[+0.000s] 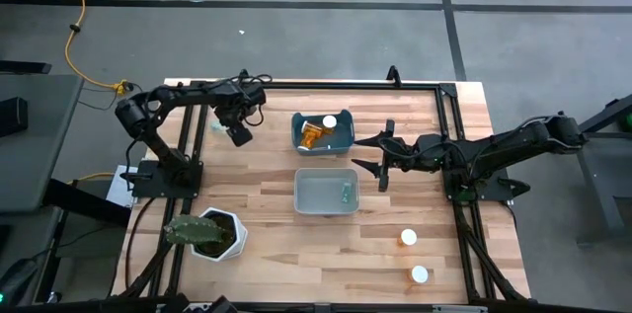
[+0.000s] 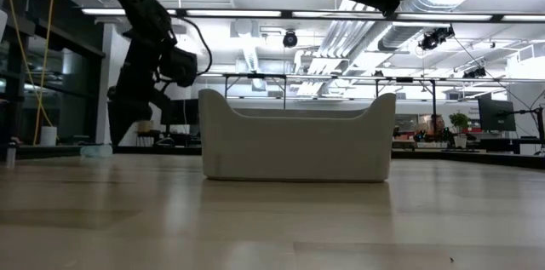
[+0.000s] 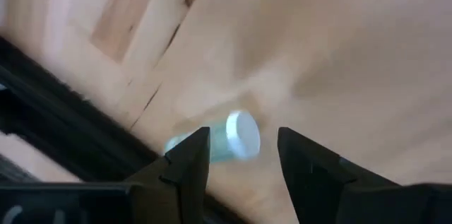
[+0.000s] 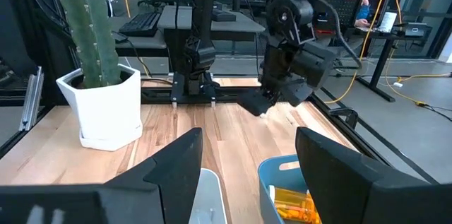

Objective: Pick and place medicine bottles into bin by pill shape (circle, oval)
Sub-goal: Put the green tablet bottle into the gray bin

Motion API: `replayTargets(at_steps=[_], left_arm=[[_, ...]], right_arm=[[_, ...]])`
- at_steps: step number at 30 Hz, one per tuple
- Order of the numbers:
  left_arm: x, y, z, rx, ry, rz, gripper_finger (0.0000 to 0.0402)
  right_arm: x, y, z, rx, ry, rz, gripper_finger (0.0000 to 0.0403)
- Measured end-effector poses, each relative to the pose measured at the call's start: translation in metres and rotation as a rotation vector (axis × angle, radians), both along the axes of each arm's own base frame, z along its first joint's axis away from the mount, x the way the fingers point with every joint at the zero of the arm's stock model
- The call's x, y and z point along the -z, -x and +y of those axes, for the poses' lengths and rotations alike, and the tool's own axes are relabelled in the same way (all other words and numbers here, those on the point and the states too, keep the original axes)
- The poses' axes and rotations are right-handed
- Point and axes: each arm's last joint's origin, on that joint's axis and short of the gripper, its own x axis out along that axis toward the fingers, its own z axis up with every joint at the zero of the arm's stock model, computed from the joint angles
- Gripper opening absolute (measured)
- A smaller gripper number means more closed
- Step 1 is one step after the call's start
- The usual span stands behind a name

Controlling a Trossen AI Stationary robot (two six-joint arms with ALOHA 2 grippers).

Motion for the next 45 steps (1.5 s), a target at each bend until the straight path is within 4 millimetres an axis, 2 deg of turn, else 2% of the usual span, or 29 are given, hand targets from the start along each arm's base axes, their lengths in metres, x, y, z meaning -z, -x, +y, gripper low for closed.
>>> replayTargets(at_steps=[4, 11, 20, 26, 31, 37, 45], left_arm=[[-0.018, -0.006, -0.004, 0.058, 0.01, 0.01, 0.0157], [-0.029, -0.015, -0.024, 0.236, 0.001, 0.137, 0.0178], [-0.028, -0.025, -0.032, 0.34, -0.027, 0.153, 0.0266], [-0.013, -0.012, -0.038, 0.425, 0.082, 0.203, 0.0313], [0.002, -0.004, -0.039, 0.55, 0.068, 0.288, 0.0315], [0.01, -0.003, -0.031, 0.604, 0.053, 0.235, 0.0309], [0.019, 0.008, -0.026, 0.628, 0.084, 0.241, 0.0292]], right_arm=[[0.0, 0.0, 0.0, 0.0, 0.005, 0.001, 0.0222], [0.0, 0.0, 0.0, 0.0, -0.002, 0.0, 0.0222], [0.001, 0.0, 0.0, 0.0, -0.002, 0.007, 0.0222], [0.001, 0.0, 0.0, 0.0, -0.001, 0.007, 0.0222], [0.001, 0.0, 0.0, 0.0, -0.001, 0.007, 0.0222], [0.001, 0.0, 0.0, 0.0, -0.002, 0.007, 0.0222], [0.001, 0.0, 0.0, 0.0, -0.002, 0.006, 0.0222]])
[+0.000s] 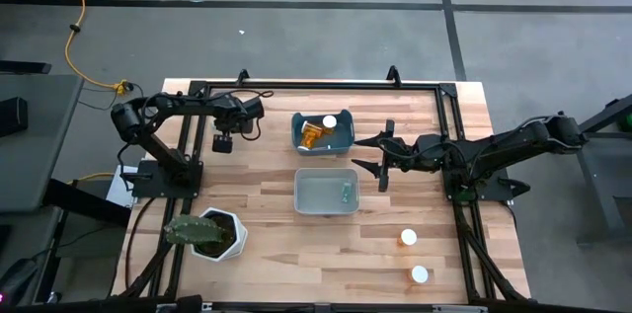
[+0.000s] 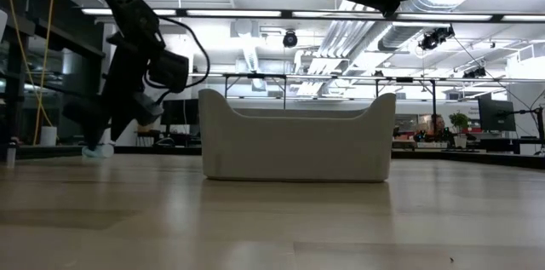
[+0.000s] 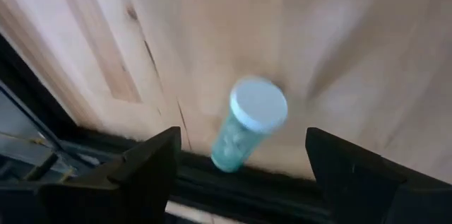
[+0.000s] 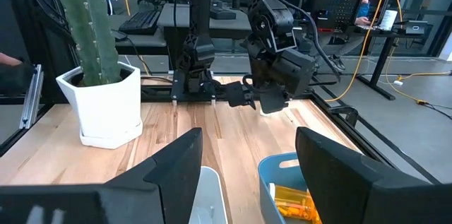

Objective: Pick and place medicine bottles into bin by pill shape (circle, oval)
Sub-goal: Put the green tablet bottle into the gray bin

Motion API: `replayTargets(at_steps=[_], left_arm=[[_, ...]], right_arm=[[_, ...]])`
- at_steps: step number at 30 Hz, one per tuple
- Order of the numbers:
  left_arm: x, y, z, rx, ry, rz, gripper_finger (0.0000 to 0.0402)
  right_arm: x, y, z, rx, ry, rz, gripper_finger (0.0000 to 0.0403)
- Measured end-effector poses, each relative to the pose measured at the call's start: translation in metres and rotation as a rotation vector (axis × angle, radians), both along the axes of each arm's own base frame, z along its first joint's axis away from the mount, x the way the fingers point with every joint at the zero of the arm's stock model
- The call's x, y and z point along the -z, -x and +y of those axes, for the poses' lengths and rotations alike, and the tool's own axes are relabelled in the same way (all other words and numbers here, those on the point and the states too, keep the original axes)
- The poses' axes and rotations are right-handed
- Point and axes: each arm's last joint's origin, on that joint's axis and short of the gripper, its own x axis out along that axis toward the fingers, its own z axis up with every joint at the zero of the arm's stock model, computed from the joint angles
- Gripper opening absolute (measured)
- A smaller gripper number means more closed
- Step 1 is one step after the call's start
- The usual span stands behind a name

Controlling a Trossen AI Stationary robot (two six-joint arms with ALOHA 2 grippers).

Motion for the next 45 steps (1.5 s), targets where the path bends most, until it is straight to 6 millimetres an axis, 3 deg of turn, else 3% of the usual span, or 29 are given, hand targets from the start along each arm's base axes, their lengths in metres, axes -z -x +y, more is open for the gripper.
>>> replayTargets(at_steps=[18, 38, 45], left_arm=[[0.003, -0.004, 0.004, 0.148, 0.077, -0.046, 0.0247], [0.016, -0.003, 0.009, 0.161, 0.087, 0.033, 0.0244], [0.016, -0.004, 0.01, 0.172, 0.093, 0.028, 0.0215]], right_arm=[[0.0, 0.0, 0.0, 0.0, 0.0, 0.0, 0.0222], [0.001, 0.0, 0.0, 0.0, 0.0, 0.007, 0.0222], [0.001, 0.0, 0.0, 0.001, -0.006, 0.014, 0.0222]])
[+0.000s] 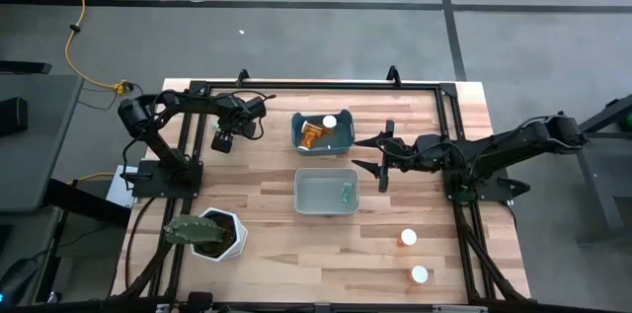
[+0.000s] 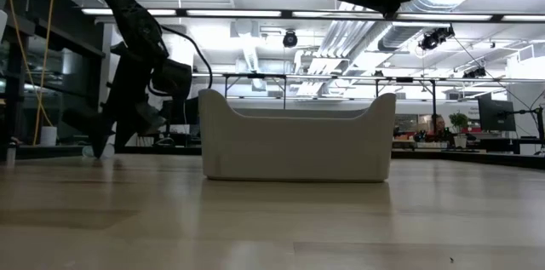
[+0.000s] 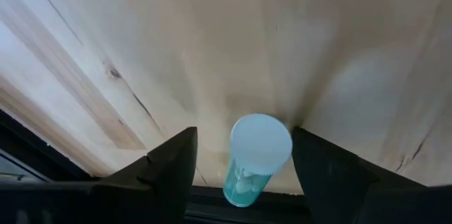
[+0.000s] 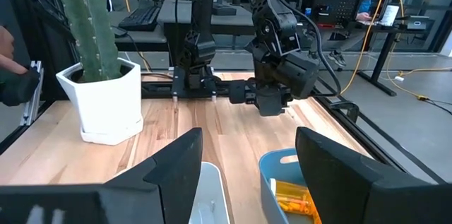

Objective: Pick and place medicine bottles into bin by pill shape (circle, oval)
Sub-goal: Put the green tablet bottle into the gray bin

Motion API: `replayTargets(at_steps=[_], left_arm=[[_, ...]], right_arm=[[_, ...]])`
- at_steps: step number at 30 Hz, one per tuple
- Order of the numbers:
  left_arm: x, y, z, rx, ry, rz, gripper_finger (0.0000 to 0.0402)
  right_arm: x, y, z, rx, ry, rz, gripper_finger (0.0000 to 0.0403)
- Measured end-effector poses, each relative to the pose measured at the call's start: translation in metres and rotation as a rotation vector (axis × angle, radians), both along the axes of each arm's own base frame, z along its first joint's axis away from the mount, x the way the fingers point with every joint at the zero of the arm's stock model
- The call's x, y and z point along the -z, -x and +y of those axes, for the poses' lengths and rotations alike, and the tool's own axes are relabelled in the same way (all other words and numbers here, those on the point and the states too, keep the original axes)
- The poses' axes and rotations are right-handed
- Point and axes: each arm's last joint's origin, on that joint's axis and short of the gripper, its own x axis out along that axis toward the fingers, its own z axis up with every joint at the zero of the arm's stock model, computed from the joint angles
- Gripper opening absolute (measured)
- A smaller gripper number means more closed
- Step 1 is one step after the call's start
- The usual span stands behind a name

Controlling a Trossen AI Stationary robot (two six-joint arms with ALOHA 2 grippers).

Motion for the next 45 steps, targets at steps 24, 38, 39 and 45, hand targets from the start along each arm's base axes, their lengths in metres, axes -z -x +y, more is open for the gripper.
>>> replayTargets(at_steps=[24, 38, 39, 45], left_arm=[[0.0, -0.002, 0.002, 0.02, -0.012, -0.006, 0.0102], [-0.011, -0.01, 0.007, -0.021, -0.079, -0.012, 0.0099], [-0.014, -0.013, 0.008, -0.022, -0.089, -0.02, 0.0099], [-0.047, -0.037, 0.013, -0.063, -0.108, -0.092, 0.0098]], right_arm=[[0.001, 0.0, 0.0, 0.001, -0.007, 0.006, 0.0222], [0.001, 0.0, 0.0, 0.001, -0.007, 0.006, 0.0222], [0.001, 0.0, 0.0, 0.001, -0.007, 0.006, 0.0222], [0.001, 0.0, 0.0, 0.001, -0.006, 0.006, 0.0222]])
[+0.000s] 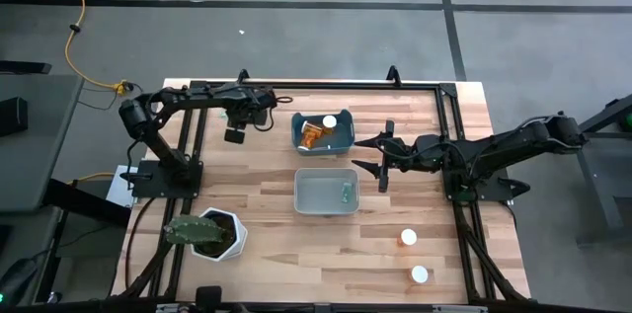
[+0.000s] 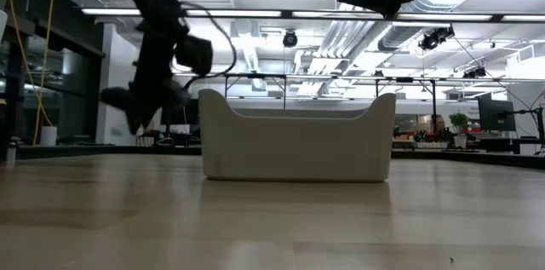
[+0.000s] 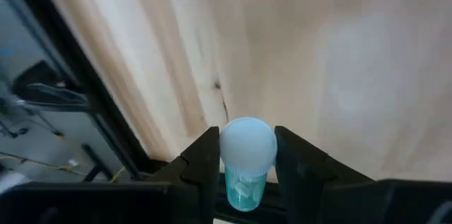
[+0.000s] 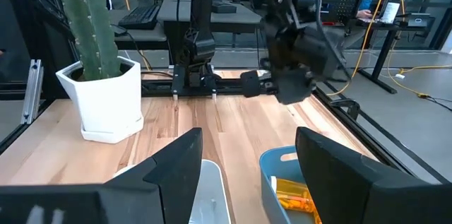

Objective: Pick and place medicine bottles into bin by pill shape (circle, oval)
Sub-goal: Put the green tablet bottle into the gray bin

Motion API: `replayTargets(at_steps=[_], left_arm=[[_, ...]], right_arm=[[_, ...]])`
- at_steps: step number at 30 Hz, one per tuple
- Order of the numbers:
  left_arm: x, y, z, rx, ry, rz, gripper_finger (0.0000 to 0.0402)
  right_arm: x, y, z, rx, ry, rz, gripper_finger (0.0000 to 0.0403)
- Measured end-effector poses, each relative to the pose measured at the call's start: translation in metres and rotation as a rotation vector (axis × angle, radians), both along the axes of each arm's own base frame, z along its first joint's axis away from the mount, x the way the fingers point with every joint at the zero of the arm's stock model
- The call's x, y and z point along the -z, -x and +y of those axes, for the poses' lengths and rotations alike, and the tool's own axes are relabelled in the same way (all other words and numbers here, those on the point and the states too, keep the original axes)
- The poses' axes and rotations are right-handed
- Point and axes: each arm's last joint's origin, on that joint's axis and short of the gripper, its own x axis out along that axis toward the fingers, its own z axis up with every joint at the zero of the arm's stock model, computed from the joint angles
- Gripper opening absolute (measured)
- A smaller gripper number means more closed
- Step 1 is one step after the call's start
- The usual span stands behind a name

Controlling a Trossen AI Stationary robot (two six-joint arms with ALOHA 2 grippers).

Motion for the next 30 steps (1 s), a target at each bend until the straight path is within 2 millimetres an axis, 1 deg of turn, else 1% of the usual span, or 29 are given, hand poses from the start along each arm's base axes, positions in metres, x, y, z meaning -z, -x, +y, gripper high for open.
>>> replayTargets(at_steps=[3, 6, 11, 12, 14, 16, 18, 20, 22, 23, 28, 30], left_arm=[[-0.022, -0.014, -0.001, -0.041, 0.0, -0.093, 0.0098], [-0.048, -0.03, -0.007, -0.055, -0.03, -0.211, 0.0098], [-0.102, -0.049, -0.03, -0.033, -0.101, -0.453, 0.0098], [-0.113, -0.051, -0.037, -0.034, -0.106, -0.52, 0.0098], [-0.133, -0.053, -0.052, -0.044, -0.102, -0.706, 0.0098], [-0.152, -0.05, -0.066, -0.057, -0.074, -0.906, 0.0098], [-0.167, -0.048, -0.082, -0.056, -0.046, -1.111, 0.0098], [-0.171, -0.043, -0.097, -0.039, -0.026, -1.276, 0.0099], [-0.17, -0.039, -0.111, -0.008, -0.015, -1.418, 0.0099], [-0.166, -0.037, -0.118, 0.007, -0.006, -1.49, 0.0099], [-0.133, -0.031, -0.146, 0.088, 0.06, -1.838, 0.0099], [-0.117, -0.029, -0.154, 0.106, 0.094, -1.94, 0.0099]], right_arm=[[0.0, 0.0, 0.0, -0.001, 0.009, 0.002, 0.0222], [0.0, 0.0, 0.0, -0.001, 0.009, 0.001, 0.0222], [0.0, 0.0, 0.0, -0.001, 0.009, 0.002, 0.0222], [0.0, 0.0, 0.0, -0.001, 0.009, 0.001, 0.0222], [0.0, 0.0, 0.0, -0.001, 0.009, 0.001, 0.0222], [0.0, 0.0, 0.0, -0.001, 0.01, 0.002, 0.0222], [0.0, 0.0, 0.0, -0.001, 0.01, 0.002, 0.0222], [0.0, 0.0, 0.0, -0.001, 0.01, 0.002, 0.0222], [0.0, 0.0, 0.0, -0.001, 0.008, 0.001, 0.0222], [0.0, 0.0, 0.0, -0.001, 0.008, 0.001, 0.0222], [0.0, 0.0, 0.0, -0.001, 0.011, 0.001, 0.0222], [0.0, 0.0, 0.0, -0.001, 0.017, 0.002, 0.0222]])
